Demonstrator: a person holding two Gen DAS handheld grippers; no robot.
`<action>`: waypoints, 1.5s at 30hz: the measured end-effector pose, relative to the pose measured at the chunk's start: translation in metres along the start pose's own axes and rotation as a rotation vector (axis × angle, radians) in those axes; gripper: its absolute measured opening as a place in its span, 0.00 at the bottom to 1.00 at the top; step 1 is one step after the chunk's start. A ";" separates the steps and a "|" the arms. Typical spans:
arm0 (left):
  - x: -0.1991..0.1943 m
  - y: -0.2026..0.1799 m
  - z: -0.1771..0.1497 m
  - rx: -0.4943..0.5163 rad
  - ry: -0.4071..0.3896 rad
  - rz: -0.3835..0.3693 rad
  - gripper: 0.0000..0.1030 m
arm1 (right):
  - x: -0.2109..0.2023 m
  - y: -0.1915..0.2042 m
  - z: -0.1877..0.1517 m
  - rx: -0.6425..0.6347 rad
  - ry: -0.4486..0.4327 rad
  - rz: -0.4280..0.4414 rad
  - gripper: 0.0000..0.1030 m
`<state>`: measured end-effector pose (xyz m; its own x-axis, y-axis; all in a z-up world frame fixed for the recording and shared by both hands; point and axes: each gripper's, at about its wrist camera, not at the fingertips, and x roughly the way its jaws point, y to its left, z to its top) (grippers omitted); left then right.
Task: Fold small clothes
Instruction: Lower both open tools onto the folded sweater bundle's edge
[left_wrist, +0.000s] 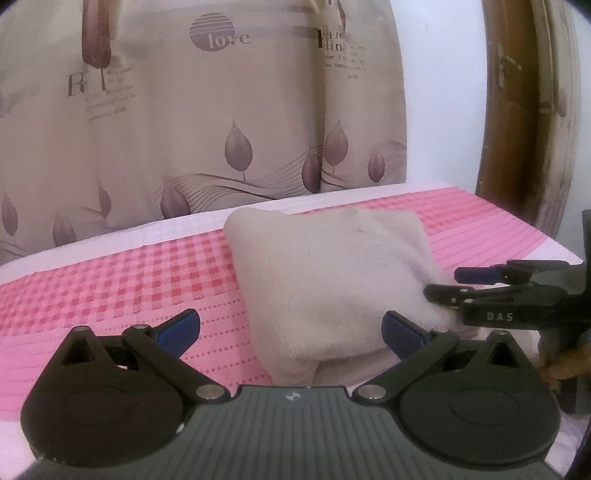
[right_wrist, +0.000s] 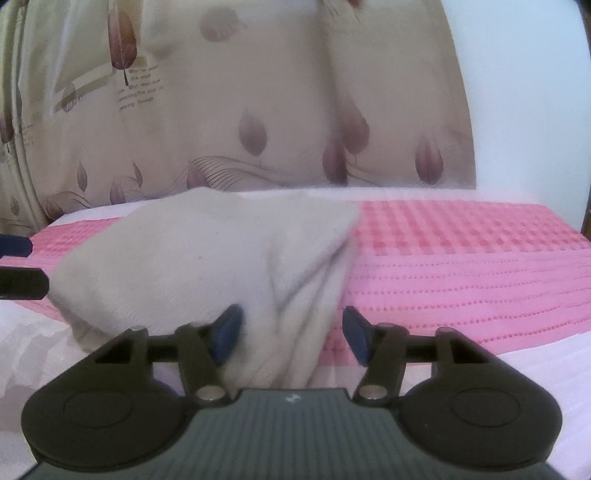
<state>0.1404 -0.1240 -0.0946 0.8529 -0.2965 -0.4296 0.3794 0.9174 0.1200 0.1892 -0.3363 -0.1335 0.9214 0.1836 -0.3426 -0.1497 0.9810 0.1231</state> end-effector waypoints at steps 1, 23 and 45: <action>0.002 0.000 0.001 0.004 0.001 0.005 1.00 | 0.000 -0.001 0.000 0.004 0.001 -0.001 0.61; 0.050 0.013 0.013 0.011 0.023 0.039 1.00 | 0.001 -0.005 0.000 0.041 0.016 -0.010 0.82; 0.109 0.040 0.026 -0.033 0.096 -0.143 1.00 | 0.013 -0.025 0.006 0.172 0.117 0.091 0.90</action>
<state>0.2577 -0.1269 -0.1138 0.7523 -0.3991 -0.5242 0.4808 0.8765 0.0226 0.2074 -0.3593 -0.1351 0.8573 0.2867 -0.4275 -0.1575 0.9368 0.3124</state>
